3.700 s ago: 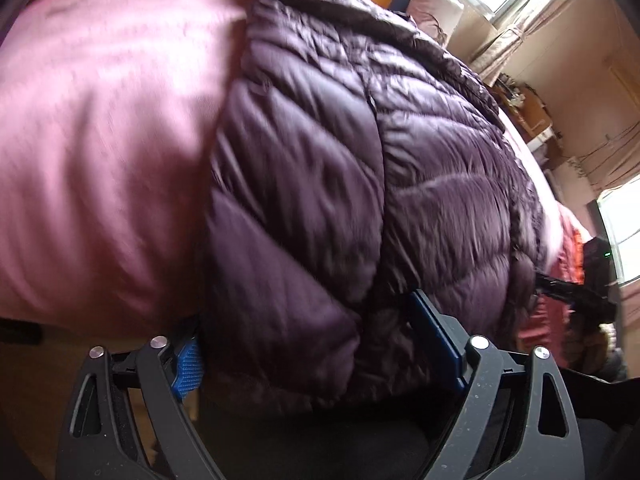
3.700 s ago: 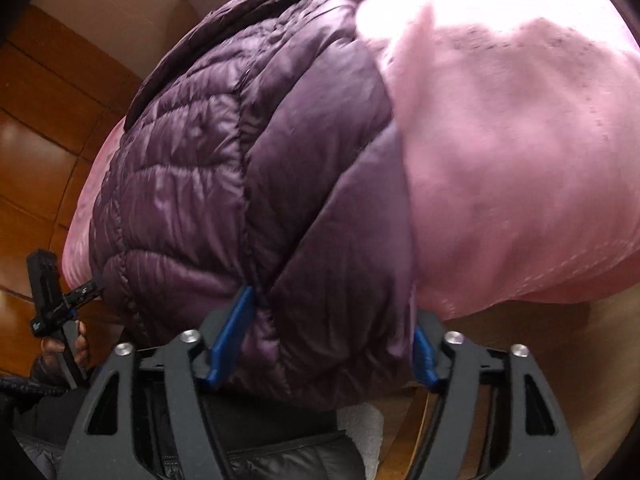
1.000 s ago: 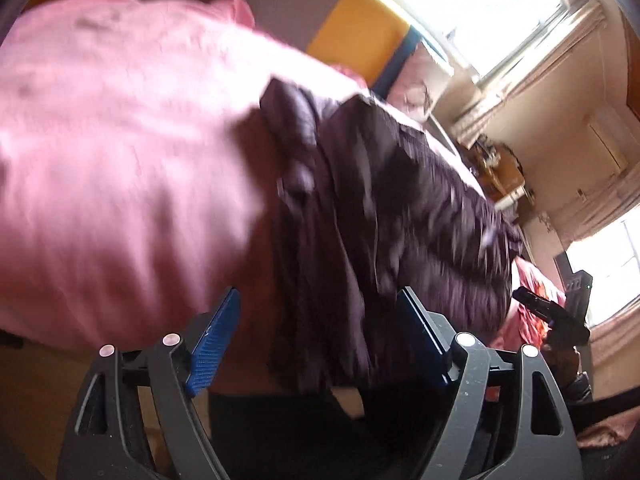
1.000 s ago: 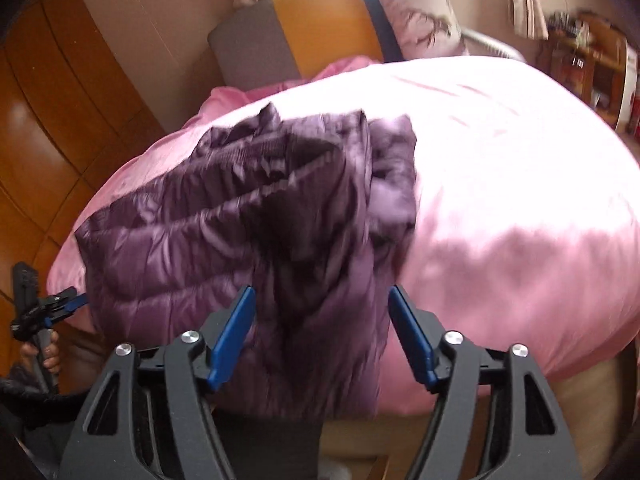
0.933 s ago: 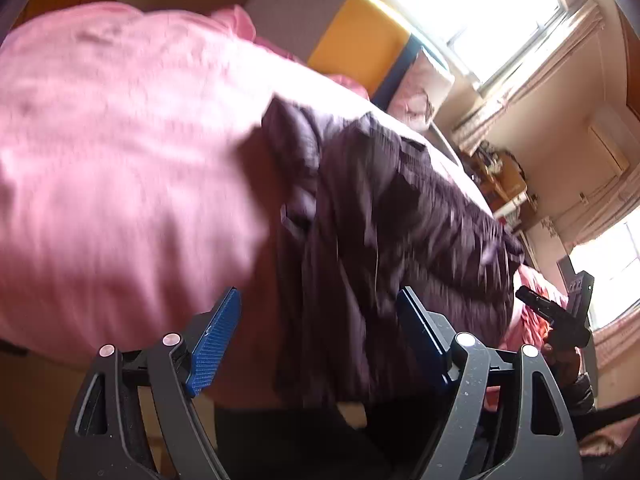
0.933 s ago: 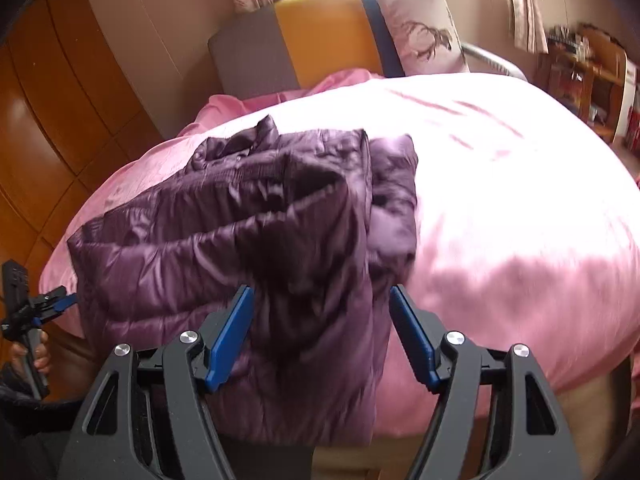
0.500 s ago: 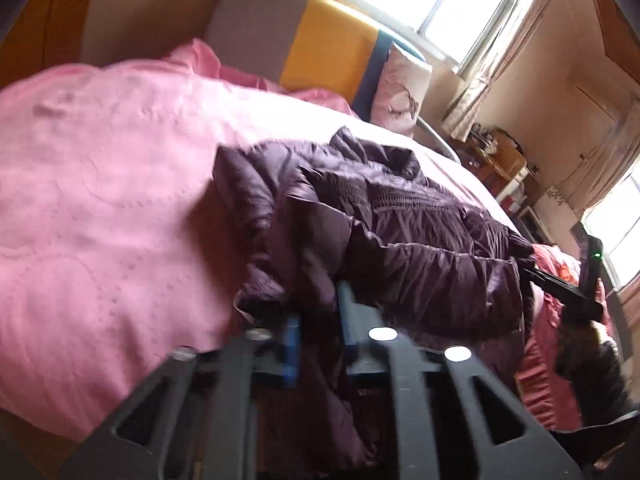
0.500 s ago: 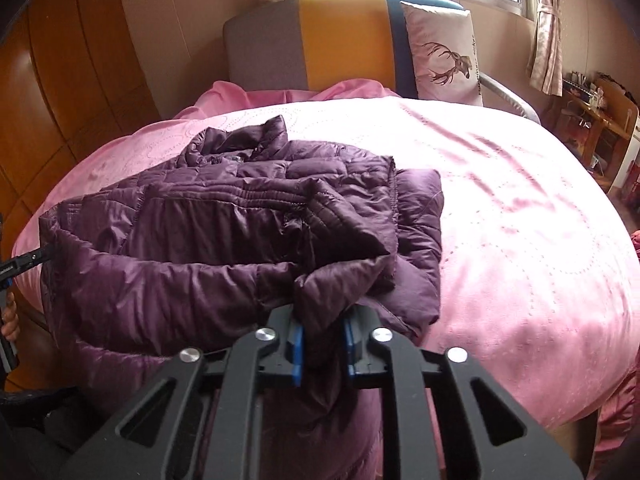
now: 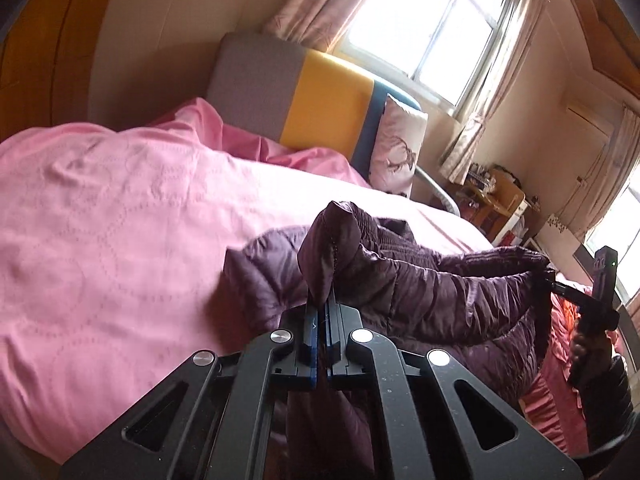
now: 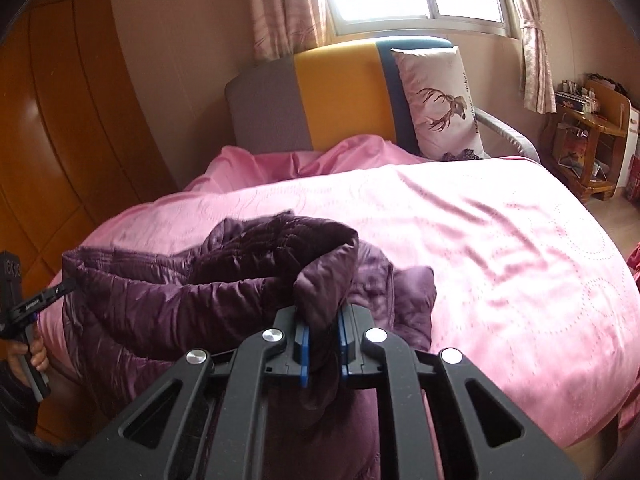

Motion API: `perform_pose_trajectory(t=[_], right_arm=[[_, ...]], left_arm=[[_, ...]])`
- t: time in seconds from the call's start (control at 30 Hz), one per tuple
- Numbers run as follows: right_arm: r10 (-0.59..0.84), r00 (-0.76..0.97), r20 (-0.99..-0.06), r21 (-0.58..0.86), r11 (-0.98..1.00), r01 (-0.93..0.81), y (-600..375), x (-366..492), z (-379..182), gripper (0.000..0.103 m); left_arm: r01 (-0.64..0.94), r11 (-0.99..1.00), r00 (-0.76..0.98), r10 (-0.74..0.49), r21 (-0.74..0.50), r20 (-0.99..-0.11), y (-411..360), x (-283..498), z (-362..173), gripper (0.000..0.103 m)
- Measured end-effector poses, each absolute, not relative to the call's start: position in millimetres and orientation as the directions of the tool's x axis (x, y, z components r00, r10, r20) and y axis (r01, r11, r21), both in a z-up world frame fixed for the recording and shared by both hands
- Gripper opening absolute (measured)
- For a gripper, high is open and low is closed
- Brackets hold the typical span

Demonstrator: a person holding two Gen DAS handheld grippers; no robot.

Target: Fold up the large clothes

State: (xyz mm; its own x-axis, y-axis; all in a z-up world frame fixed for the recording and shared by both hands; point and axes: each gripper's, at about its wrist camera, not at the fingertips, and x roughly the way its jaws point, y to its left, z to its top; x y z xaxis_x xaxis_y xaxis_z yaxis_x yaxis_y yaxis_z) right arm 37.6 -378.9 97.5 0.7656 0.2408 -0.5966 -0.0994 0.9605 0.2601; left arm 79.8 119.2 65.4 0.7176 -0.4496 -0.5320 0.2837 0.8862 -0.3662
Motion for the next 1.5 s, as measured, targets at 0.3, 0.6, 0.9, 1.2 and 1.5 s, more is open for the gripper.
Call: perform_pose_trajectory(t=[0.3, 0.6, 0.9, 1.2, 1.5], right_arm=[[0.161, 0.766, -0.622, 0.200, 0.979, -0.043, -372, 81, 87, 0.009], [0.136, 0.697, -0.704, 0.253, 0.965, 0.068, -392, 83, 27, 0.033], [0.124, 0.707, -0.696, 0.265, 0.960, 0.092, -400, 74, 29, 0.047], [0.120, 0.717, -0.687, 0.244, 0.967, 0.071, -394, 75, 39, 0.053], [0.123, 0.686, -0.717, 0.215, 0.975, 0.050, -386, 92, 29, 0.041]], left_arm=[[0.243, 0.932, 0.727, -0.358, -0.269, -0.586, 98, 129, 55, 0.001], [0.178, 0.955, 0.664, -0.294, -0.236, -0.687, 77, 144, 6, 0.026], [0.139, 0.986, 0.731, -0.168, -0.097, -0.661, 74, 118, 25, 0.072], [0.140, 0.989, 0.739, -0.141, -0.055, -0.658, 73, 110, 27, 0.072], [0.165, 0.984, 0.717, -0.162, -0.062, -0.678, 71, 120, 20, 0.072]])
